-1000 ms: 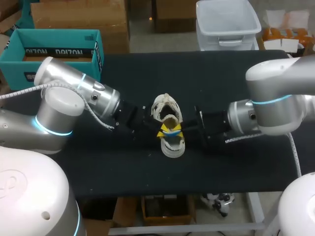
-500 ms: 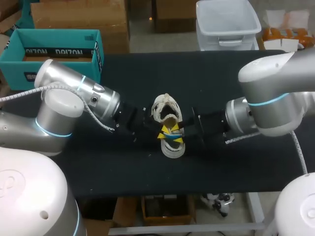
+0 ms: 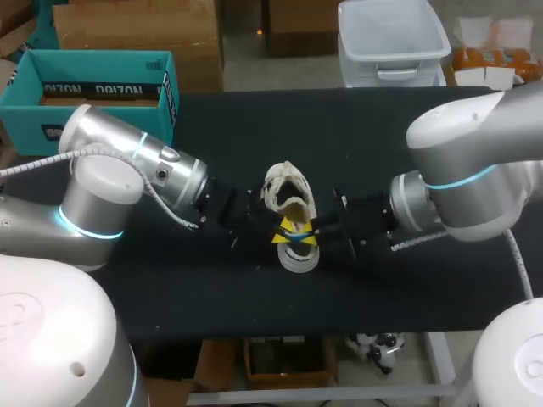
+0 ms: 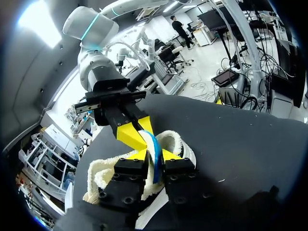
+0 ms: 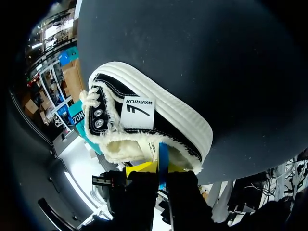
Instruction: Open the shoe tongue, take the insole out of the shoe, put the insole back into the shoe, and pack the shoe into the shoebox
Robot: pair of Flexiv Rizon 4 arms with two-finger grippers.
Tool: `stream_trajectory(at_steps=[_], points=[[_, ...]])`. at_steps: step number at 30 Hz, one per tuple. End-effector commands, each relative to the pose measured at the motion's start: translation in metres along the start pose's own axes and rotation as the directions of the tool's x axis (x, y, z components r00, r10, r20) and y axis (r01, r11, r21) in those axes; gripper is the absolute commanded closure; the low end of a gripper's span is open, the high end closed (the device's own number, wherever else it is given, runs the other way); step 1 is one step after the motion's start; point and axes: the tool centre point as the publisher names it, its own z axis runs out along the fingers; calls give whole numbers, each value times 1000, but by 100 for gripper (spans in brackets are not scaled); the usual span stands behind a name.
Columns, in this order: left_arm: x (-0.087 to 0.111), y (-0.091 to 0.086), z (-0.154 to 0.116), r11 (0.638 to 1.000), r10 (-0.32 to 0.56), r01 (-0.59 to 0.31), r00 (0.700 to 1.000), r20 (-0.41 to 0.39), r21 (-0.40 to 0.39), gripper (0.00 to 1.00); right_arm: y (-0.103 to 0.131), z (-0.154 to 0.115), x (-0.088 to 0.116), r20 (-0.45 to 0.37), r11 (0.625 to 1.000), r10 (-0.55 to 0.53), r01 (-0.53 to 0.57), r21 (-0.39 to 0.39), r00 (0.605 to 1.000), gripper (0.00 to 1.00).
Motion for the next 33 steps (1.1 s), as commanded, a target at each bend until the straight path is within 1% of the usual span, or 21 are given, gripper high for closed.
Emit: stream_trajectory(at_steps=[1,2,3,8,10,12,17,18,20,21,23,27,29,30,33], points=[[0,-15,-17,1000,2,-2,1000,4,-12,9,8,11,1,8,1000,-3,3,-6,1000,100],[0,-19,-21,1000,2,-2,1000,6,-10,3,8,12,2,7,1000,-11,11,-9,1000,100],[-1,-22,-25,1000,1,-1,1000,8,-8,0,8,12,2,11,1000,-16,16,-22,1000,100],[-3,-32,-42,1000,-4,4,1000,5,-23,0,6,15,3,21,998,-27,28,-55,999,100],[-3,-36,-49,999,-11,11,1000,-1,-35,0,5,16,2,34,996,-28,30,-87,999,100],[-3,-39,-56,999,-23,23,1000,-4,-37,0,4,16,0,34,994,-36,39,-99,999,100],[-4,-42,-71,996,-69,68,997,-18,-63,0,3,20,-7,58,983,-43,53,-178,997,100],[-4,-42,-75,995,-78,76,997,-14,-64,0,3,21,-9,56,981,-48,58,-184,997,100],[-5,-43,-80,993,-96,94,995,-18,-74,0,4,24,-12,81,971,-42,60,-230,996,100],[-6,-45,-84,992,-96,94,995,-16,-83,0,4,25,-13,84,969,-44,63,-239,995,100],[-6,-47,-90,992,-105,104,994,-13,-78,0,6,28,-15,107,958,-37,66,-278,994,100],[-6,-50,-101,989,-110,109,994,1,-95,0,11,33,-17,127,946,-31,70,-317,991,100],[-6,-51,-106,989,-114,115,993,11,-96,0,13,35,-17,141,933,-23,72,-353,990,100],[-6,-51,-109,989,-115,116,993,14,-95,0,15,35,-17,137,930,-25,73,-361,990,100],[-6,-55,-116,988,-113,116,993,30,-101,0,18,32,-16,122,902,-35,84,-423,992,100]])
